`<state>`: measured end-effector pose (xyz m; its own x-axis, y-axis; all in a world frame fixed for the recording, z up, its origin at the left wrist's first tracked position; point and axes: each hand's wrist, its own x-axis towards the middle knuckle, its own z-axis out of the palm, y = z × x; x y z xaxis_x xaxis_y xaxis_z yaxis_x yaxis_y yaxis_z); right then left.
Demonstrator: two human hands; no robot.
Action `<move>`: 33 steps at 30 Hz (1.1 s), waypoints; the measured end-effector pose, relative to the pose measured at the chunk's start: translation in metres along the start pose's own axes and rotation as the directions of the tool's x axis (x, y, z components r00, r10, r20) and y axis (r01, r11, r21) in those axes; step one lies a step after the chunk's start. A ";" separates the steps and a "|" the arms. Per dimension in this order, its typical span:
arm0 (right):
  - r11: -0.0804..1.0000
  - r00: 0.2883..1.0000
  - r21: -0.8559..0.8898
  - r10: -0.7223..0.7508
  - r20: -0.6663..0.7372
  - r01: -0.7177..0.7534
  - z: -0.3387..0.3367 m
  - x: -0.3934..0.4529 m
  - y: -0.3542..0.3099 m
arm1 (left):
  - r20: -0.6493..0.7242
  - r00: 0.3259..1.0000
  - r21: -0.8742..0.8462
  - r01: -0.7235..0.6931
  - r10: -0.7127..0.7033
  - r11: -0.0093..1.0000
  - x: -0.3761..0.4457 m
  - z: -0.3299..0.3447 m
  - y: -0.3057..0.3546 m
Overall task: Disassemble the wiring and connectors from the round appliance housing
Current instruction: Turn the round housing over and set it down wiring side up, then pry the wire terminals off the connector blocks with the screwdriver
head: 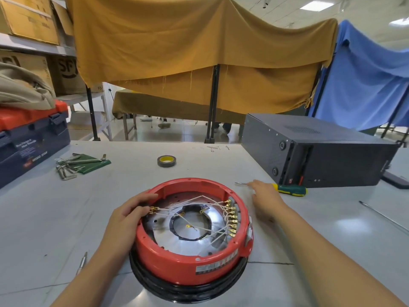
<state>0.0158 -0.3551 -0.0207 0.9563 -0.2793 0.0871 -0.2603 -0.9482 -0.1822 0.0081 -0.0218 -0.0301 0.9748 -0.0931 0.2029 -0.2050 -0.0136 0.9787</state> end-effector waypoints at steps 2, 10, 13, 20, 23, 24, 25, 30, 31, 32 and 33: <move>0.990 0.998 -0.140 0.026 0.064 -0.017 0.003 0.012 0.007 | 0.008 1.000 -0.001 -0.012 0.012 1.000 0.001 0.000 -0.002; 0.901 0.994 -0.432 -0.068 -0.088 0.024 0.007 0.025 0.010 | 0.032 0.999 -0.062 -0.020 0.022 0.998 0.004 -0.001 -0.011; 0.907 0.988 -0.417 -0.110 -0.111 0.054 0.007 0.020 0.006 | 0.041 0.999 -0.074 -0.011 0.014 0.997 0.005 -0.002 -0.013; 0.967 0.970 -0.208 -0.182 -0.163 0.147 -0.005 0.000 -0.023 | 0.024 1.000 -0.037 -0.013 0.014 0.999 0.001 -0.001 -0.002; 0.989 0.969 0.036 -0.133 -0.207 0.144 -0.027 -0.013 -0.036 | 0.010 1.000 -0.024 -0.018 0.018 1.000 -0.001 -0.001 0.002; 0.981 0.968 0.117 -0.130 -0.213 0.158 -0.037 -0.018 -0.039 | 0.010 1.000 -0.016 -0.021 0.021 1.000 -0.001 -0.001 0.004; 0.967 0.966 0.180 -0.137 -0.222 0.178 -0.046 -0.022 -0.043 | 0.010 1.000 -0.005 -0.023 0.023 1.000 -0.002 -0.001 0.005; 0.715 0.967 0.657 -0.114 -0.229 0.240 -0.090 -0.043 -0.067 | 0.015 0.996 0.105 -0.093 0.092 0.990 -0.008 -0.003 0.015; 0.613 0.977 0.760 -0.122 -0.177 0.214 -0.095 -0.048 -0.072 | 0.010 0.992 0.146 -0.125 0.125 0.981 -0.009 -0.003 0.018; 0.525 0.983 0.832 -0.137 -0.125 0.179 -0.098 -0.052 -0.078 | 0.002 0.987 0.178 -0.156 0.158 0.972 -0.011 -0.003 0.022; 0.454 0.985 0.880 -0.149 -0.084 0.144 -0.099 -0.056 -0.084 | -0.008 0.981 0.207 -0.186 0.192 0.960 -0.013 -0.004 0.027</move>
<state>-0.0295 -0.2745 0.0870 0.9698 -0.1464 0.1953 0.1368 -0.3369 -0.9316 -0.0094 -0.0174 -0.0066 0.9178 -0.0861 0.3875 -0.3969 -0.2015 0.8954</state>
